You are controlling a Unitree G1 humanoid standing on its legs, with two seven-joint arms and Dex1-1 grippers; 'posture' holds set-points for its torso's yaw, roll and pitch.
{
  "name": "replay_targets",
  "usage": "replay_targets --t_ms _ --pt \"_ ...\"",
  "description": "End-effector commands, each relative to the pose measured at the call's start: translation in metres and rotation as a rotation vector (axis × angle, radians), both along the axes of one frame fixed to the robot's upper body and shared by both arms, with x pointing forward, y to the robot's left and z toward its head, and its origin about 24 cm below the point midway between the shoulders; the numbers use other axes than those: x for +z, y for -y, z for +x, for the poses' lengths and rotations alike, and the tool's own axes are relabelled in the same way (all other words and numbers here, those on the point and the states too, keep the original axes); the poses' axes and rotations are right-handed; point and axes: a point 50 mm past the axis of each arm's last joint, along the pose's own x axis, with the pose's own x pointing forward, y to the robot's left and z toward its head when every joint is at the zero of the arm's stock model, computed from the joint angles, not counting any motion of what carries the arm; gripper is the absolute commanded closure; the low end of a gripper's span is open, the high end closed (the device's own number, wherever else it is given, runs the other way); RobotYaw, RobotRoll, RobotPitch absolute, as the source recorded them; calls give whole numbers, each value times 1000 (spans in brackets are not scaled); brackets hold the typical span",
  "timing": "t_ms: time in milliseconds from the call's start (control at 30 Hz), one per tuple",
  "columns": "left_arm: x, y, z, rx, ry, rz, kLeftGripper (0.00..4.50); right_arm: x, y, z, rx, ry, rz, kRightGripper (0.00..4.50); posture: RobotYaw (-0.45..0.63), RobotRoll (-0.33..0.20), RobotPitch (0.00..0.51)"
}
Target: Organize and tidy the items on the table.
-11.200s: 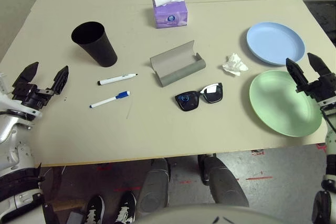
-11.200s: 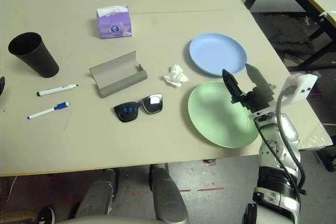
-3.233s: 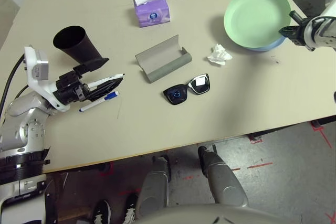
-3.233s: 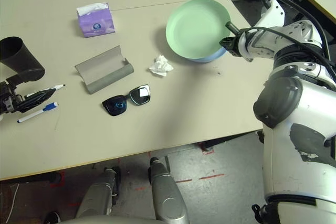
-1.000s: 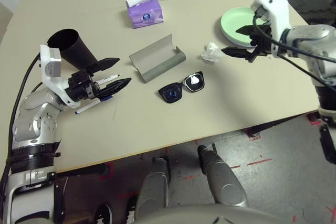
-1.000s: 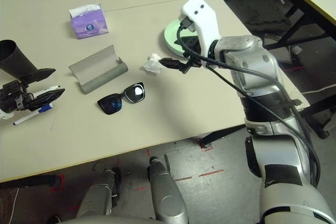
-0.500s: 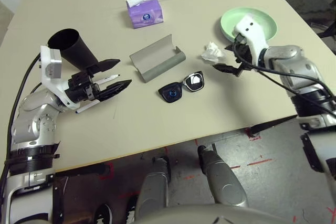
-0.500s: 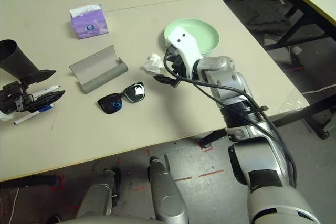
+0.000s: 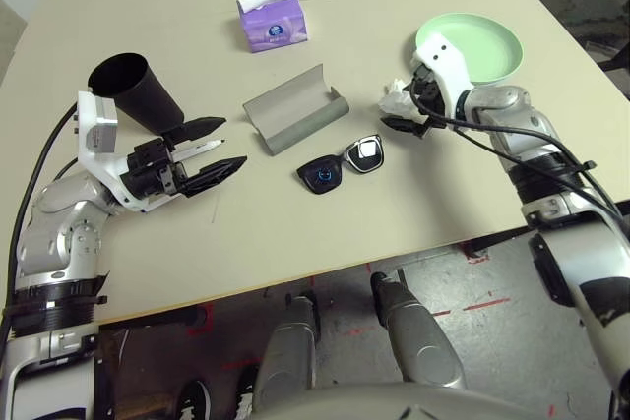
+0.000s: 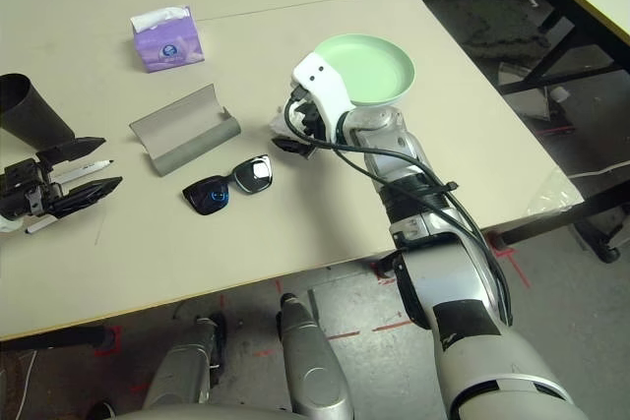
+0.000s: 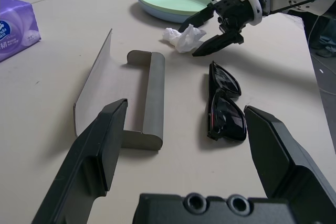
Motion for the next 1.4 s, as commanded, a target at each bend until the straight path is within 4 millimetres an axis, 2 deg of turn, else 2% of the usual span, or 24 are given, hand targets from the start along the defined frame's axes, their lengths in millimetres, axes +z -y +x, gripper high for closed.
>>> replay_targets --t_ms 33,300,333,367,500,600,767,867,1033,1233,1333,1400 --pt "3 -2 -3 10 10 1 0 2 -1 0 16 1 -2 1007 -163 0 279" --pt "3 1 -3 8 13 -8 0 7 4 -1 25 -8 3 4024 -168 0 276" --pt "3 1 -3 8 14 -9 0 7 6 -1 22 -5 0 4357 -169 0 276" --pt "3 2 -2 7 14 -10 0 8 7 -1 18 -3 -1 4463 -172 0 275" --pt "3 4 -1 1 11 -13 0 26 17 2 -28 39 10 4463 -179 0 272" --pt "2 5 0 -1 10 -15 0 55 30 7 -82 107 30 4463 -183 0 270" --pt "1 5 1 0 12 -20 0 97 59 12 -209 241 7 4463 -185 0 264" --pt "1 5 2 5 14 -24 0 108 78 15 -294 293 -17 4463 -183 0 261" --pt "0 5 1 10 17 -28 0 105 93 19 -366 310 -43 4463 -172 0 258" --pt "2 3 -2 20 20 -26 0 75 102 25 -426 277 -88 4463 -161 0 261" --pt "2 2 -4 23 18 -24 0 70 99 26 -429 271 -78 3783 -157 0 267" --pt "3 2 -4 25 16 -22 0 71 96 27 -425 275 -62 3067 -157 0 269"
